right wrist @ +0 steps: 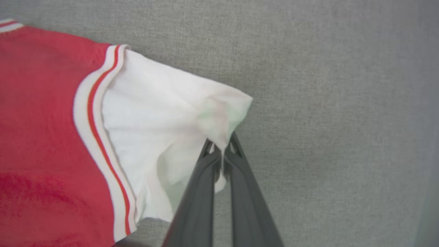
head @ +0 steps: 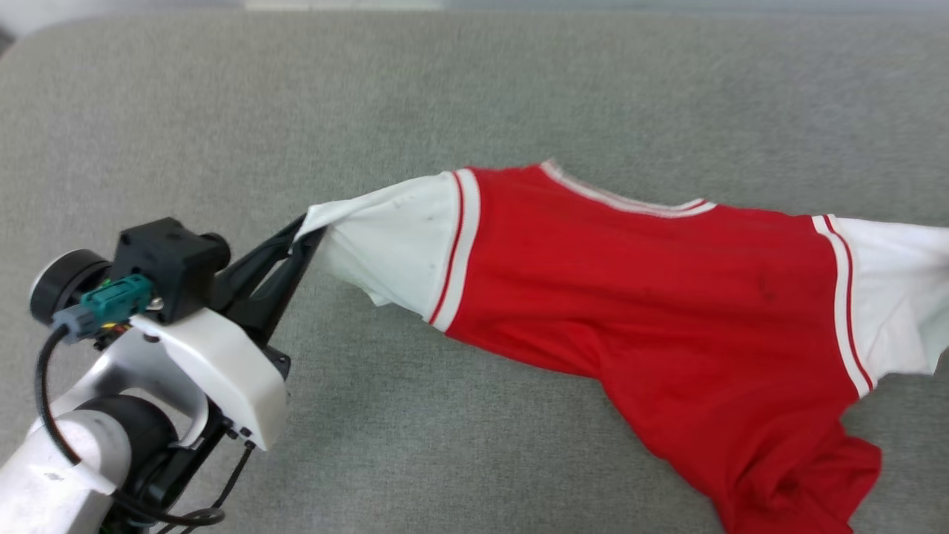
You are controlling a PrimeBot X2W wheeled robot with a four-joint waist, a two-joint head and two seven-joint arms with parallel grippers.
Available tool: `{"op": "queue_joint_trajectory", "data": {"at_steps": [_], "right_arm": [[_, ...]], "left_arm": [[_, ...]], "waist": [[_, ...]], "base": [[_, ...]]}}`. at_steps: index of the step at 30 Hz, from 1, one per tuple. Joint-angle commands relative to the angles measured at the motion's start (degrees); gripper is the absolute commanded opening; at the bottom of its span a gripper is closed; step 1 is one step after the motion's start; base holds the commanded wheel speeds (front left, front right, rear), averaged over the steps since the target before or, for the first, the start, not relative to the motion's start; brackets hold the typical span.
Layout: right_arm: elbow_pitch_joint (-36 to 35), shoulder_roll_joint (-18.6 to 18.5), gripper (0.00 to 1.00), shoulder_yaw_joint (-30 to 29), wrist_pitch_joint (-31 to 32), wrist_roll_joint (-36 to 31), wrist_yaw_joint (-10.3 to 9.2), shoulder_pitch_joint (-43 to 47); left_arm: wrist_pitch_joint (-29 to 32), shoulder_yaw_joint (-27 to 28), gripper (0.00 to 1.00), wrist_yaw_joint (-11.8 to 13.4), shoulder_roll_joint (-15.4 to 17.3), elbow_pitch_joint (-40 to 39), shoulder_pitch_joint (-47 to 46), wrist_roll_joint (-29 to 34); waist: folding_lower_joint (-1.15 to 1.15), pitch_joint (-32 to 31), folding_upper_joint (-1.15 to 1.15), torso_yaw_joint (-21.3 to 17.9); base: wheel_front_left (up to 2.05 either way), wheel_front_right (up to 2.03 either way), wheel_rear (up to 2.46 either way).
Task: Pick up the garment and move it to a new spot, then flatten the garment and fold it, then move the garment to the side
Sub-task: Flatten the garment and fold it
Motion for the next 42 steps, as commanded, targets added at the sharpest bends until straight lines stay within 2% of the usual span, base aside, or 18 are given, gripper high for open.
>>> {"op": "queue_joint_trajectory", "data": {"at_steps": [1,9,23,29,35,42], "right_arm": [[-0.41,-0.49,0.00,0.02,-0.73,0.42,-0.02,-0.35],[-7.11,-3.63,0.00,1.51,-8.65,4.15,-0.02,-2.46],[-15.03,-4.74,0.00,3.51,-20.17,7.65,-0.02,-8.38],[-16.44,-4.02,0.00,3.39,-25.16,9.42,-0.03,-11.34],[-16.33,-2.26,0.00,2.39,-26.67,11.33,-0.03,-15.13],[-14.30,0.50,0.00,2.17,-28.07,10.15,-0.03,-22.44]], "left_arm": [[-0.53,0.33,0.00,0.35,0.01,0.07,0.72,-0.02],[-3.52,5.64,0.00,2.98,2.61,-2.02,3.50,0.18],[-7.84,16.76,0.00,6.44,7.54,-7.50,1.93,1.94],[-9.79,20.35,0.00,6.81,8.81,-9.13,-0.13,2.06],[-11.50,23.53,0.00,6.81,9.42,-9.59,-4.37,1.21],[-12.26,24.64,0.00,4.21,11.00,-5.20,-13.22,-1.43]], "waist": [[-0.01,-2.52,0.00,-1.33],[-0.01,-8.65,0.00,-3.71],[-0.01,-14.93,0.00,-6.85],[-0.01,-15.99,0.00,-7.68],[-0.01,-15.10,0.00,-8.12],[-0.01,-9.17,0.00,-8.31]], "base": [[0.00,0.00,0.00],[0.00,0.00,0.00],[0.00,0.00,0.00],[0.00,0.00,0.00],[0.00,0.00,0.00],[0.00,0.00,0.00]]}}
